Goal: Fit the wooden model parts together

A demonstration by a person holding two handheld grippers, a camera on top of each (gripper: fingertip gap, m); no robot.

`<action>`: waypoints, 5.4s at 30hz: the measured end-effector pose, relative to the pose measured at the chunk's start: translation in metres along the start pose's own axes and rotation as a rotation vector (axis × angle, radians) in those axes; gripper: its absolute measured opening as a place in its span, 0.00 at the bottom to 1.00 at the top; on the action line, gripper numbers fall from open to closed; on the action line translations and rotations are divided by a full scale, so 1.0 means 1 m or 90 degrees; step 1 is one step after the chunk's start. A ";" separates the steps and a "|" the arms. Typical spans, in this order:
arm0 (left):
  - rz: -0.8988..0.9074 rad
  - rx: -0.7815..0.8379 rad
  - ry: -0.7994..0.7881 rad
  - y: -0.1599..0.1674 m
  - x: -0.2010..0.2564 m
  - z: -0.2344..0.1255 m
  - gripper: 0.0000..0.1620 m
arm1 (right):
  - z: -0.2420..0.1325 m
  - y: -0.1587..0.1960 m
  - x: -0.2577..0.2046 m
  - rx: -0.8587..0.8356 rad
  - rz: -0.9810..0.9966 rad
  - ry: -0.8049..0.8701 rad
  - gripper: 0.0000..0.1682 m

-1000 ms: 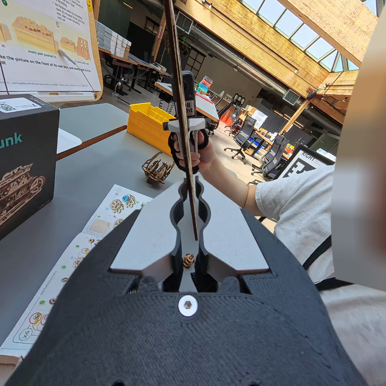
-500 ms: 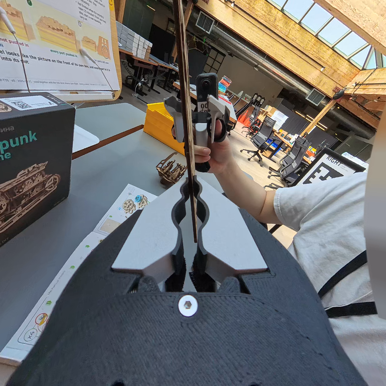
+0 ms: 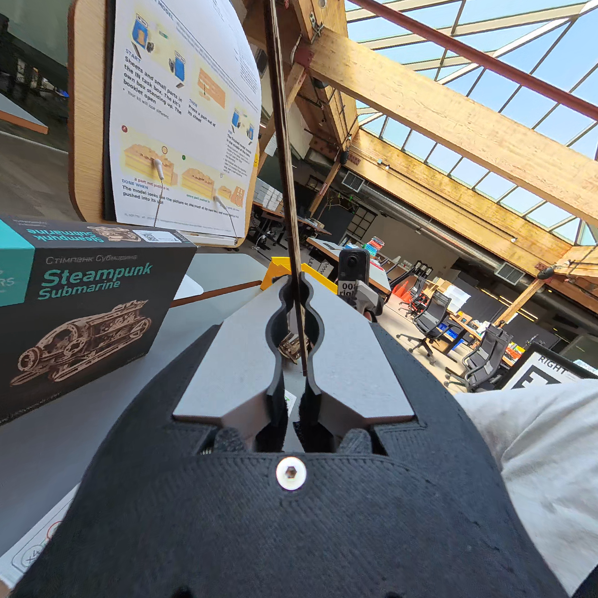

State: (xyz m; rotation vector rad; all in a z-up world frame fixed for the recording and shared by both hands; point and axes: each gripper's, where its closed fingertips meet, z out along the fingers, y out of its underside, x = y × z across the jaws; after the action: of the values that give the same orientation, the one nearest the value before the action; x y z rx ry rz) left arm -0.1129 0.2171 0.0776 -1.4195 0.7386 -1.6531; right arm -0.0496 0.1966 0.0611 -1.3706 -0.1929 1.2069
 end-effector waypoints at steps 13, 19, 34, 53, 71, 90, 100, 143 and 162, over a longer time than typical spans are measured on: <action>-0.002 -0.012 0.047 0.029 0.027 0.034 0.00 | 0.014 0.037 -0.029 -0.064 0.130 -0.105 0.04; -0.005 -0.012 0.097 0.029 0.032 0.034 0.01 | 0.011 0.035 -0.034 -0.092 0.088 -0.123 0.01; 0.058 -0.065 0.086 0.041 0.033 0.036 0.00 | 0.004 0.035 -0.029 -0.160 0.044 -0.128 0.02; 0.086 -0.033 0.049 0.042 0.032 0.041 0.00 | 0.001 0.030 -0.024 -0.171 0.029 -0.101 0.01; 0.075 -0.028 0.040 0.040 0.031 0.040 0.00 | -0.001 0.036 -0.021 -0.212 -0.016 -0.090 0.02; 0.093 -0.022 0.039 0.034 0.033 0.040 0.04 | 0.001 0.025 -0.029 -0.153 0.024 -0.119 0.00; 0.088 -0.075 0.072 0.043 0.034 0.038 0.01 | -0.004 0.013 -0.028 -0.139 -0.055 -0.079 0.00; 0.133 -0.122 0.061 0.058 0.034 0.039 0.00 | -0.005 0.019 -0.025 -0.171 -0.066 -0.072 0.01; 0.075 -0.134 0.152 0.055 0.045 0.032 0.00 | -0.003 0.019 -0.037 -0.170 -0.035 -0.120 0.02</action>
State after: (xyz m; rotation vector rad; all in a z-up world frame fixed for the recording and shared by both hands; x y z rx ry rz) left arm -0.0713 0.1530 0.0598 -1.3048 1.1394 -1.7087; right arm -0.0739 0.1622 0.0640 -1.4695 -0.5376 1.2974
